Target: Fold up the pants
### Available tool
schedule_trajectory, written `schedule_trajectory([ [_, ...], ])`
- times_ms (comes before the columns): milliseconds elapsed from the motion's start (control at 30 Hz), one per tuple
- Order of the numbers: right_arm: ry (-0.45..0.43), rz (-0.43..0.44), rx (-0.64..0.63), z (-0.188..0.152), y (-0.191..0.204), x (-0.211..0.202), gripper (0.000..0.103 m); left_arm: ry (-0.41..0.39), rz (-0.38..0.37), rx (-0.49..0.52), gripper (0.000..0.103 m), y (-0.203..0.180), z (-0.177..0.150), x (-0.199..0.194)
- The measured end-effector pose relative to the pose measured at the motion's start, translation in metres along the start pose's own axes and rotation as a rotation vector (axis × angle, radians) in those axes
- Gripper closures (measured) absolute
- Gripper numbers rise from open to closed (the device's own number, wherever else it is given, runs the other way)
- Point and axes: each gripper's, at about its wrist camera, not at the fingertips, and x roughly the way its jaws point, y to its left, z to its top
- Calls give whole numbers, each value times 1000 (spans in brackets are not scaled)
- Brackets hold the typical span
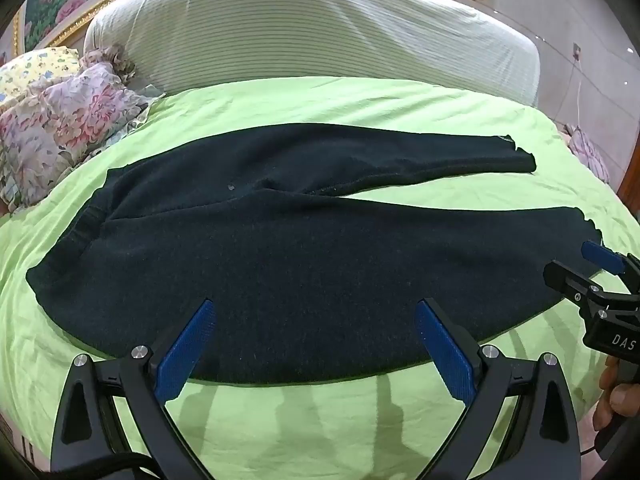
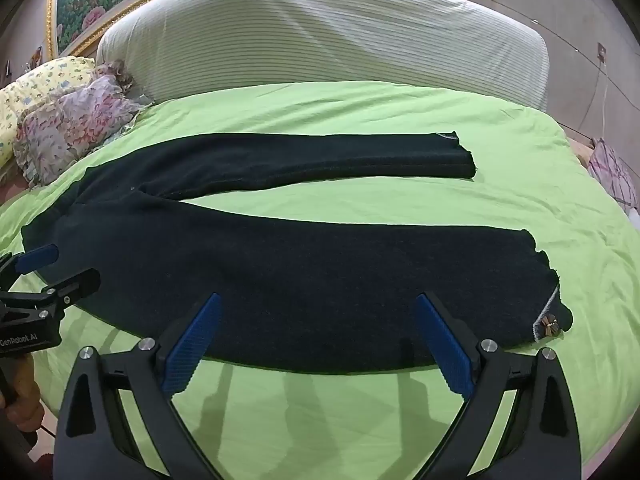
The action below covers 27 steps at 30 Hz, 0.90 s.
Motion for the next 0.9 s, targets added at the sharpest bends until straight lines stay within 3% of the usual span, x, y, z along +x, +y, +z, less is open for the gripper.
schedule_trajectory([
  [900,-5,2,2,3,5,-1,6,14,-30,-8,3,-1,3,0],
])
